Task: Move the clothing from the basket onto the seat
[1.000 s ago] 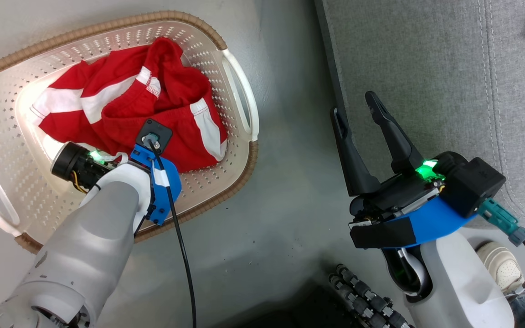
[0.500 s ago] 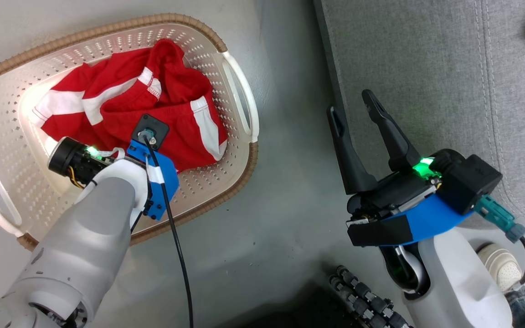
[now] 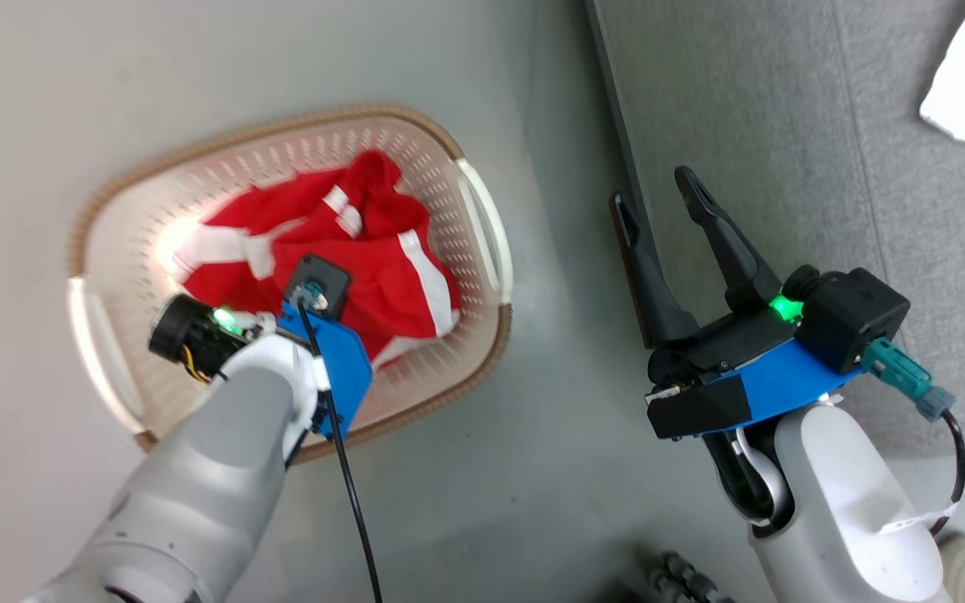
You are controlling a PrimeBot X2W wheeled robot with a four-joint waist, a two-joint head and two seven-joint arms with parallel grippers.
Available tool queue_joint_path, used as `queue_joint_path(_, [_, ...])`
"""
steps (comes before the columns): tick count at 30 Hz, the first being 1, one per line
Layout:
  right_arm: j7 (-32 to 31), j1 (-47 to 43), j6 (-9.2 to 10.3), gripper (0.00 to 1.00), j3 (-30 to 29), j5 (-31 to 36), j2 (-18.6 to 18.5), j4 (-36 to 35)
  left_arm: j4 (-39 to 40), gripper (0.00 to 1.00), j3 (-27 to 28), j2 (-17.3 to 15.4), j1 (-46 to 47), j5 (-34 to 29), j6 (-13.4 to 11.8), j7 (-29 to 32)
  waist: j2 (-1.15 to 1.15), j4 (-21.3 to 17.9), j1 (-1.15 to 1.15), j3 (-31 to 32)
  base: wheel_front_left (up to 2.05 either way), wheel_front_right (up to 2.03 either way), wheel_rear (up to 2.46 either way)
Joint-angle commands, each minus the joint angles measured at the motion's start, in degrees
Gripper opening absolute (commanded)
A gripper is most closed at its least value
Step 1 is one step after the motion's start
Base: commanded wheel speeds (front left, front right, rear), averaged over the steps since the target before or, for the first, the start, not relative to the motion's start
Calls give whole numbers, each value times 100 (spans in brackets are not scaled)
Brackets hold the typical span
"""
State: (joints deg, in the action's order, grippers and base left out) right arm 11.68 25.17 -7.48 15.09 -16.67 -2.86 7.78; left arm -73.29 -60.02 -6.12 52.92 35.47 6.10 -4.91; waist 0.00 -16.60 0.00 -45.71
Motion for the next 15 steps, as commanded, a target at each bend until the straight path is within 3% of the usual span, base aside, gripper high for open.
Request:
queue_joint_path(1, [-47, -96, -2, 100, -51, 53, -5, 37, 29, 0, 3, 63, -143, 49, 28, -105, 0, 358, 0, 592, 0, 0, 0])
queue_joint_path(15, [-492, -774, -3, 100, -333, 197, -10, 327, 483, 0, -102, 313, -918, 370, 140, -794, 0, 1003, 0, 2428, 0, 0, 0])
